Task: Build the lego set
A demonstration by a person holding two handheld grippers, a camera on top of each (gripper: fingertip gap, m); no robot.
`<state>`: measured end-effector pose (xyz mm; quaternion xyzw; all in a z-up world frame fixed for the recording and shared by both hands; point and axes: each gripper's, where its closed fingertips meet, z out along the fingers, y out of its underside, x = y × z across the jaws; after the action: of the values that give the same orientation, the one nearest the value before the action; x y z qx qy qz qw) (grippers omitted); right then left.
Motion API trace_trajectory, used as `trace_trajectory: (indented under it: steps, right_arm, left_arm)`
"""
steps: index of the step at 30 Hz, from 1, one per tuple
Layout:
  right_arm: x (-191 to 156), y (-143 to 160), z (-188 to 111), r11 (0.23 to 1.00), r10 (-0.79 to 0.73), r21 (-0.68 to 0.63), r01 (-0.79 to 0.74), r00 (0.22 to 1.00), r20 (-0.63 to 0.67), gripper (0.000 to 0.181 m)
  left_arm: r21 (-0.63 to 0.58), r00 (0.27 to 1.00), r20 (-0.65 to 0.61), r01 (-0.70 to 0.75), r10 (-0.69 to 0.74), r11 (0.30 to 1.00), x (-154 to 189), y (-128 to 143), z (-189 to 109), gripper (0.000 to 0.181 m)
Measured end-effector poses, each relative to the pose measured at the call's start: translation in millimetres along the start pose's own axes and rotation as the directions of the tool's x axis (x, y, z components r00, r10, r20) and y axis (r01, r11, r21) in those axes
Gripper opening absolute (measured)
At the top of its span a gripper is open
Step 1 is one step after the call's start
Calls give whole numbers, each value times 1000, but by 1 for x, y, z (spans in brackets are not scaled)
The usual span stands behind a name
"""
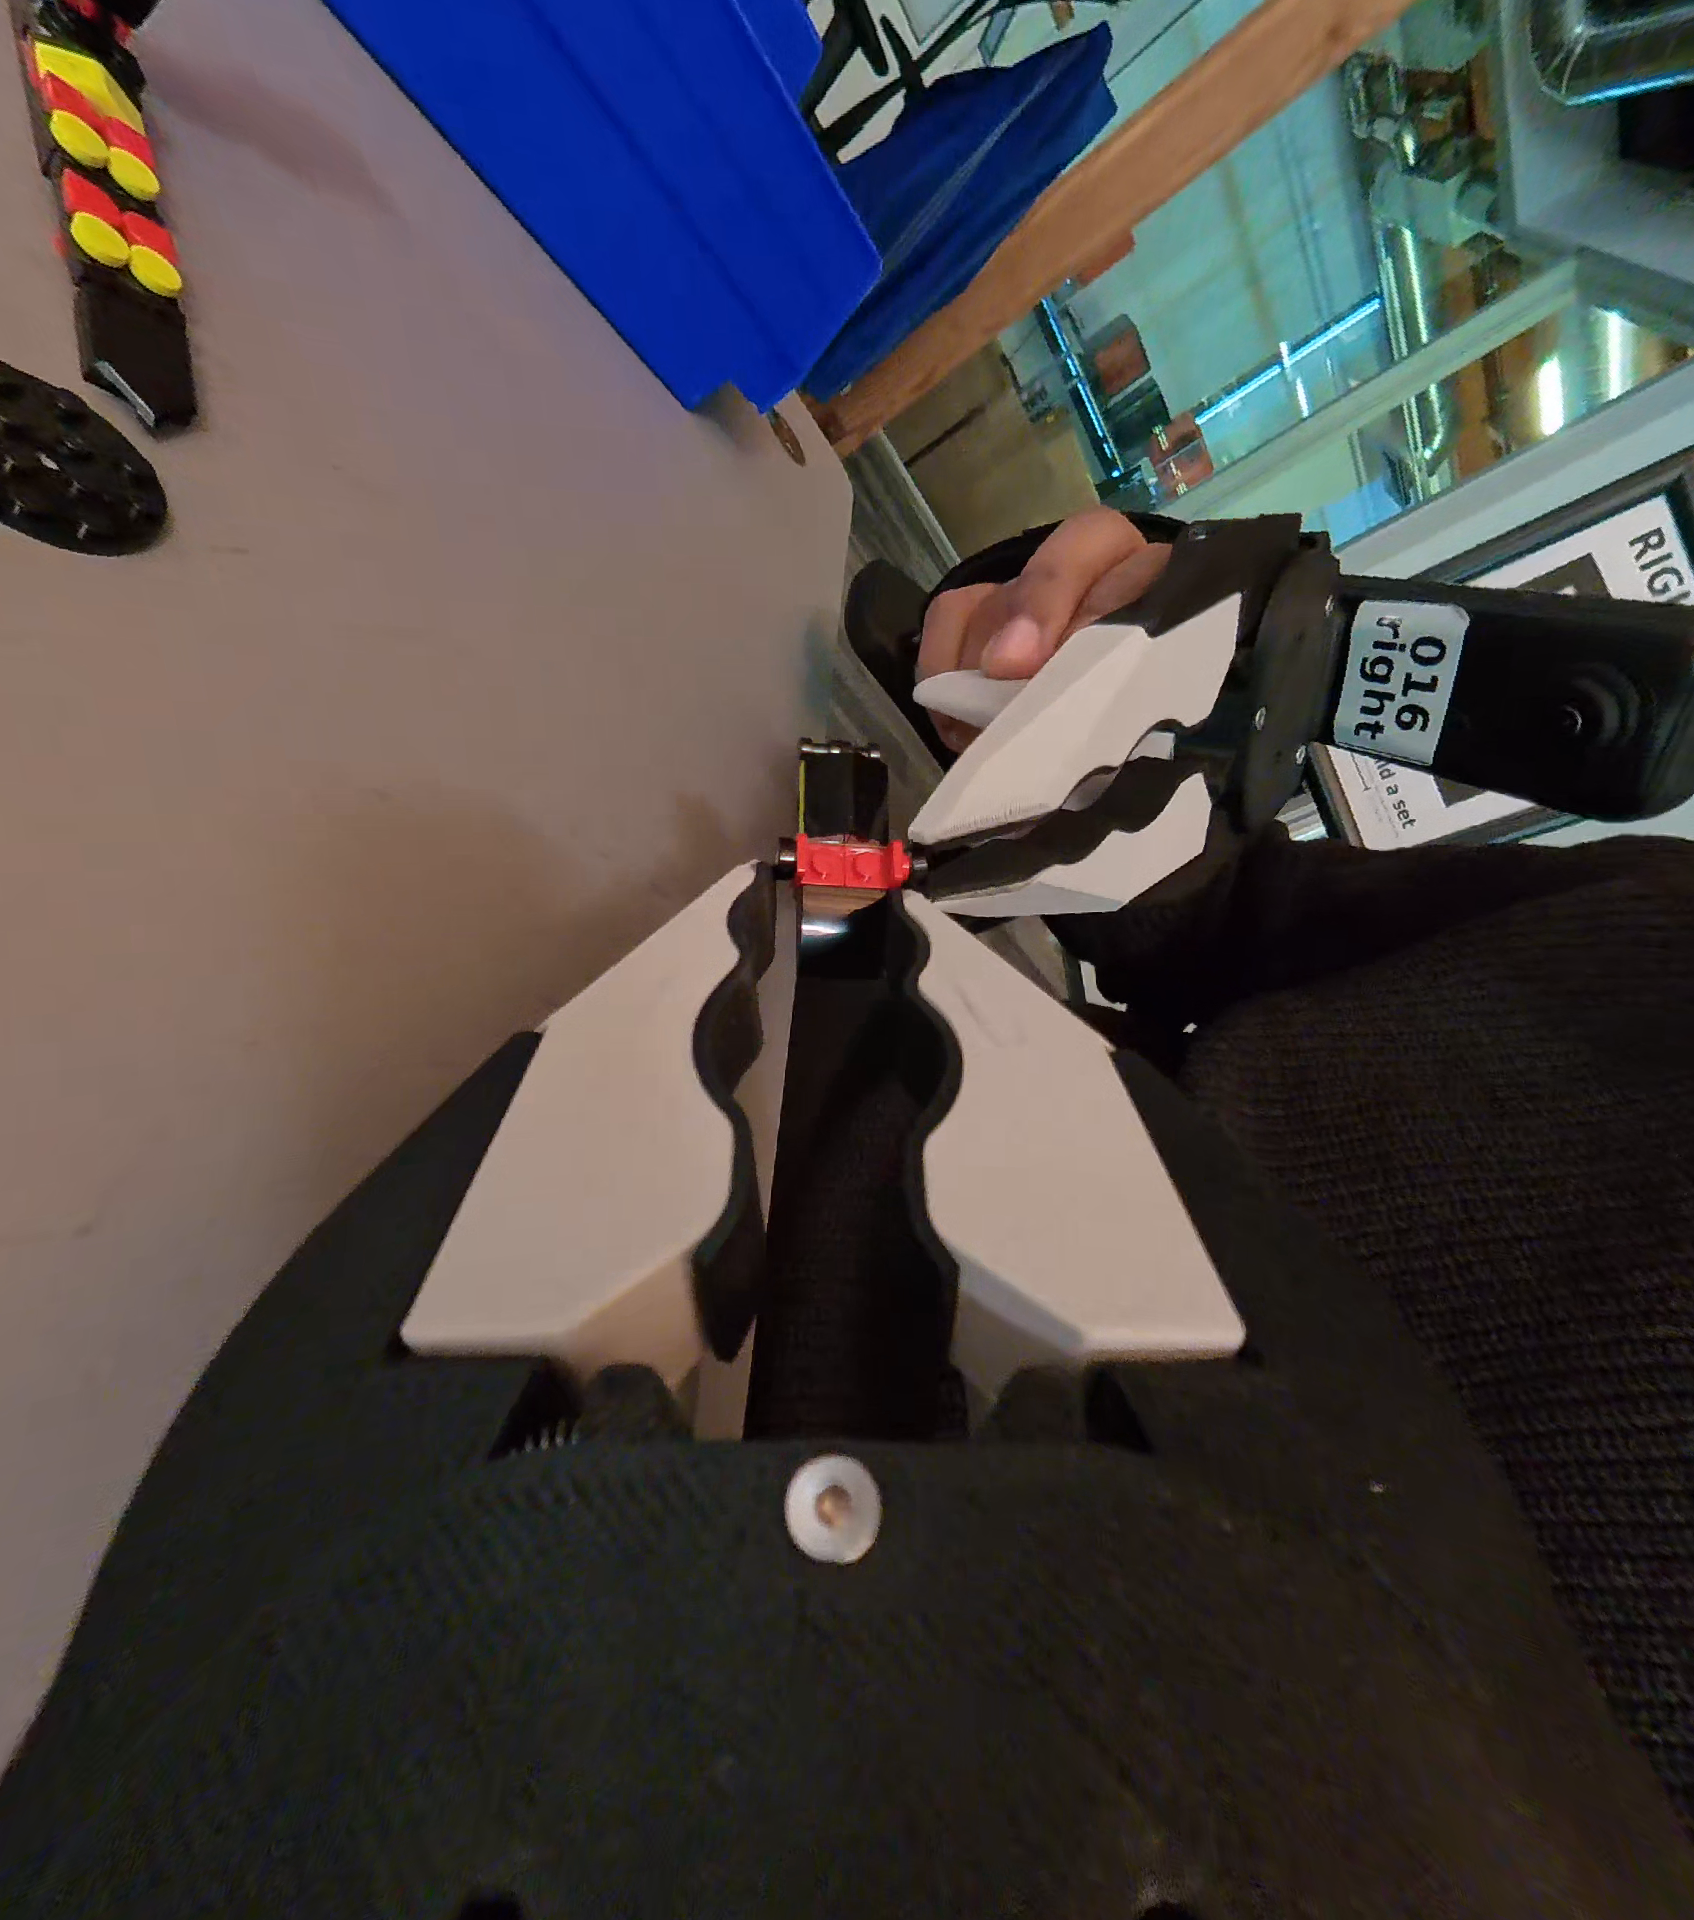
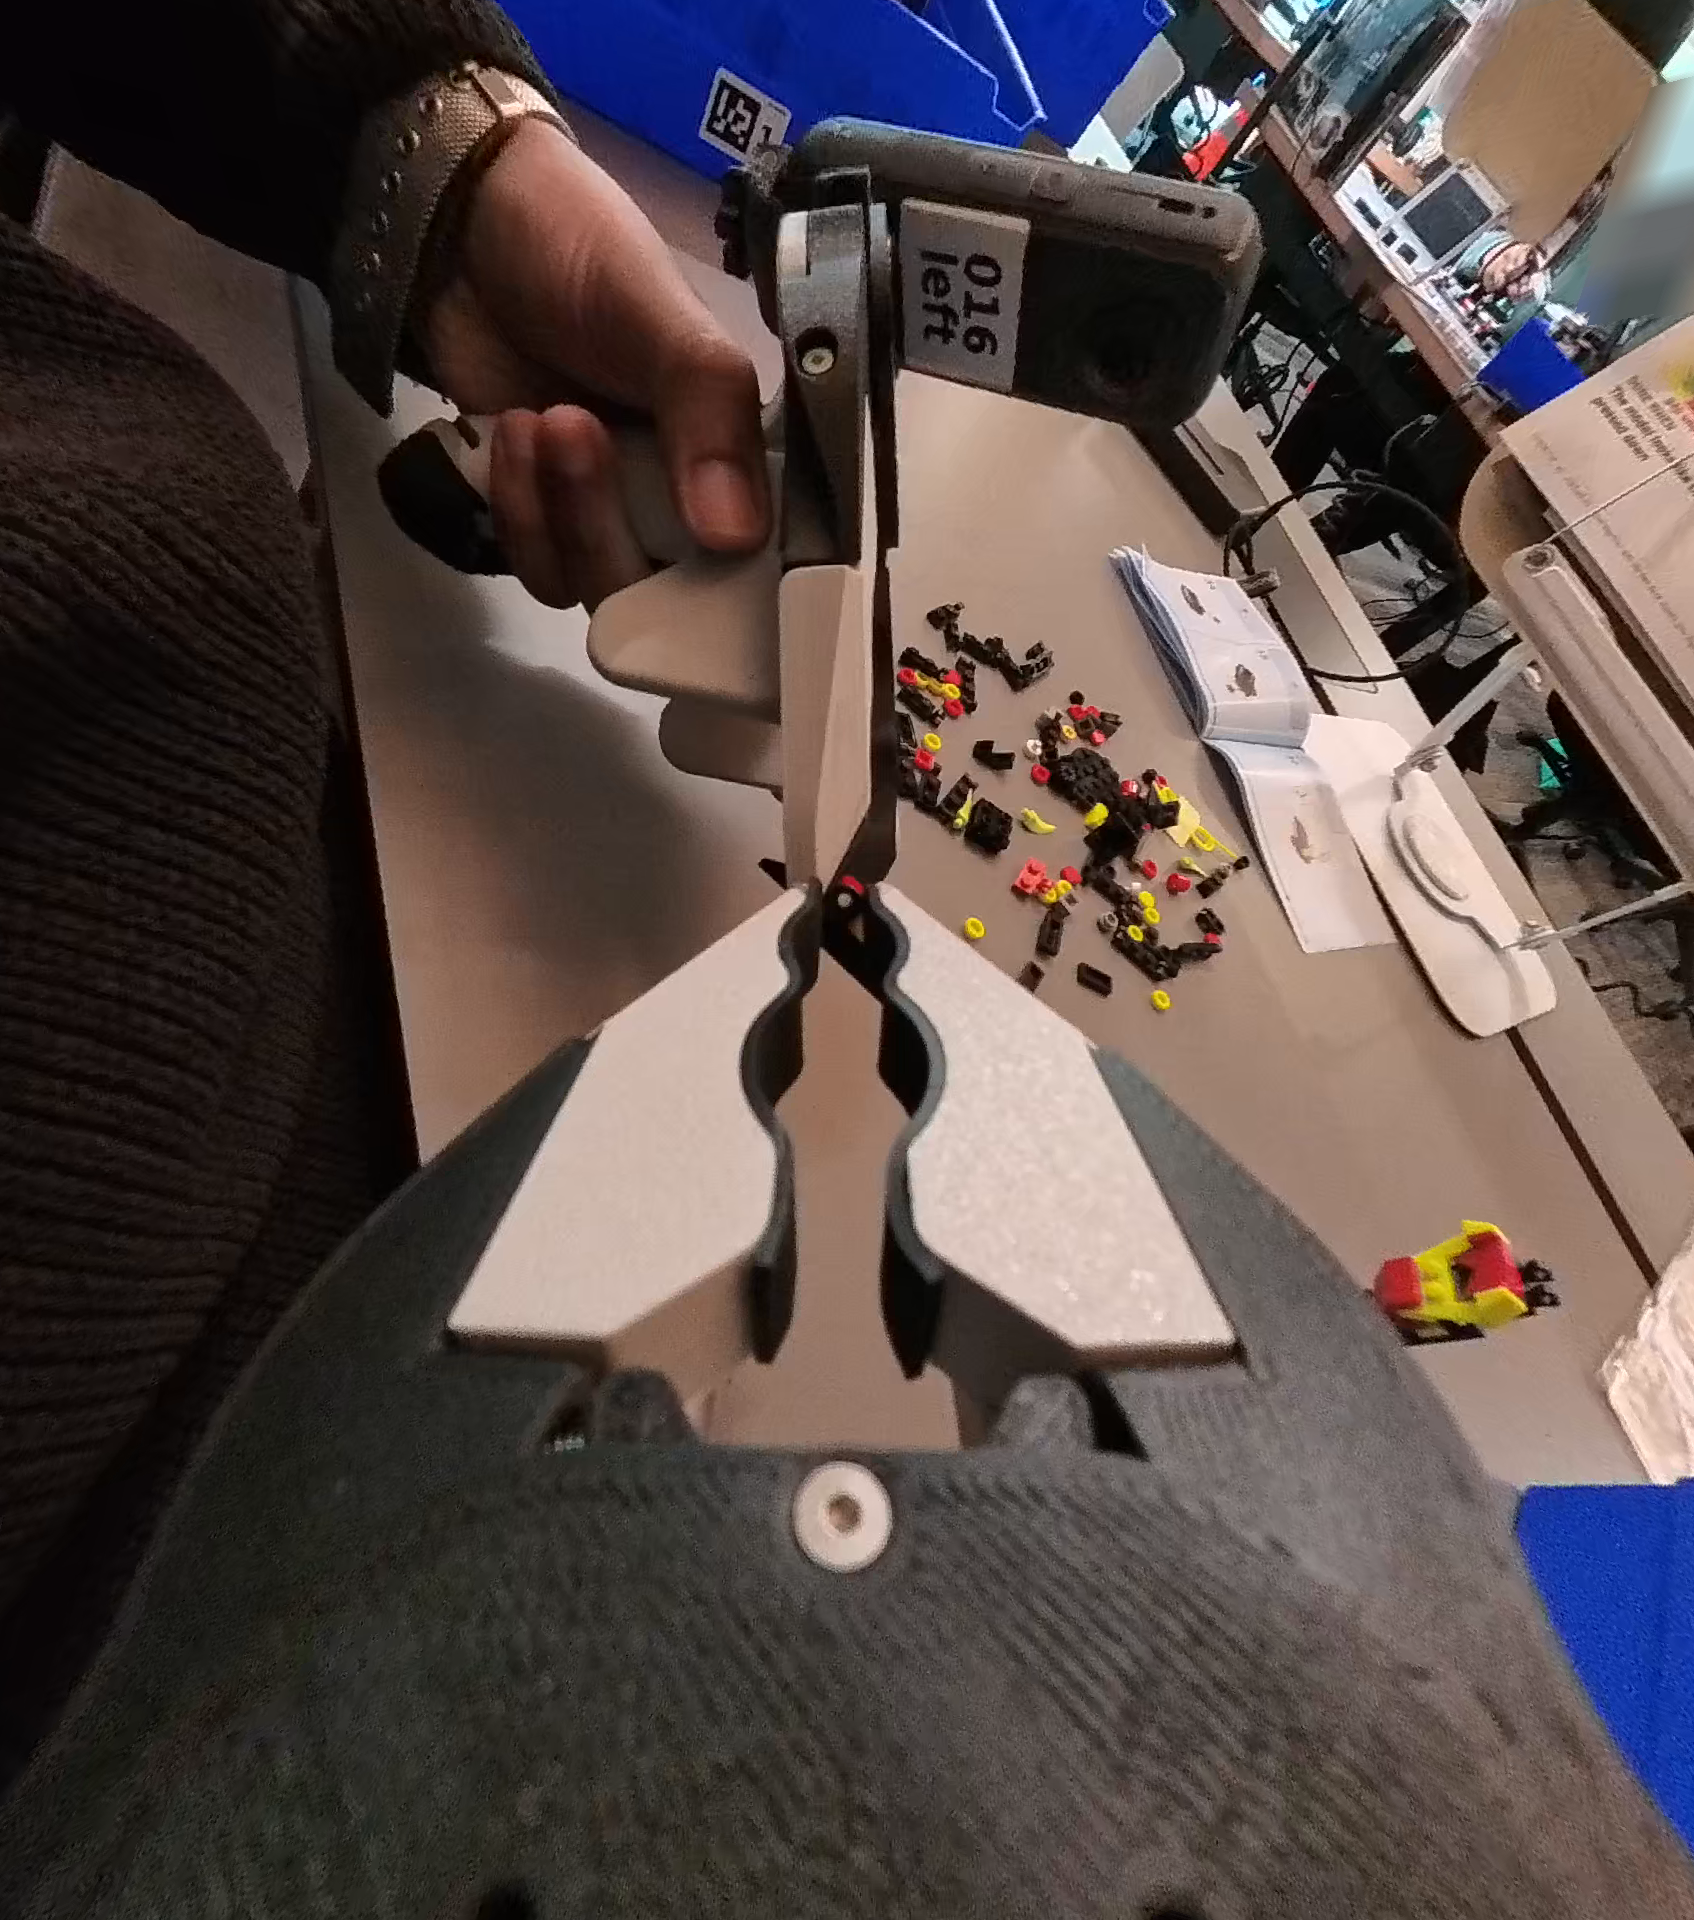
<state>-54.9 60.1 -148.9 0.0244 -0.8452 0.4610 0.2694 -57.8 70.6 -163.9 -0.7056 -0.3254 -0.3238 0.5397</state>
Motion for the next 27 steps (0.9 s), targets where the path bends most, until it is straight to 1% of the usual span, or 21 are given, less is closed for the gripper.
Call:
trace_trajectory:
  steps: [10, 27]
  right_arm:
    - [0, 1, 1, 1000, 21, -5, -21, 1000, 7, 5]
    - [2, 2, 2, 999, 33, -16, -33, 999, -8, 5]
  left_arm:
    - [-12, 998, 27, -65, 65, 998, -1, 2, -1, 17]
    - [-24, 996, 19, -88, 89, 996, 0, 4, 0, 21]
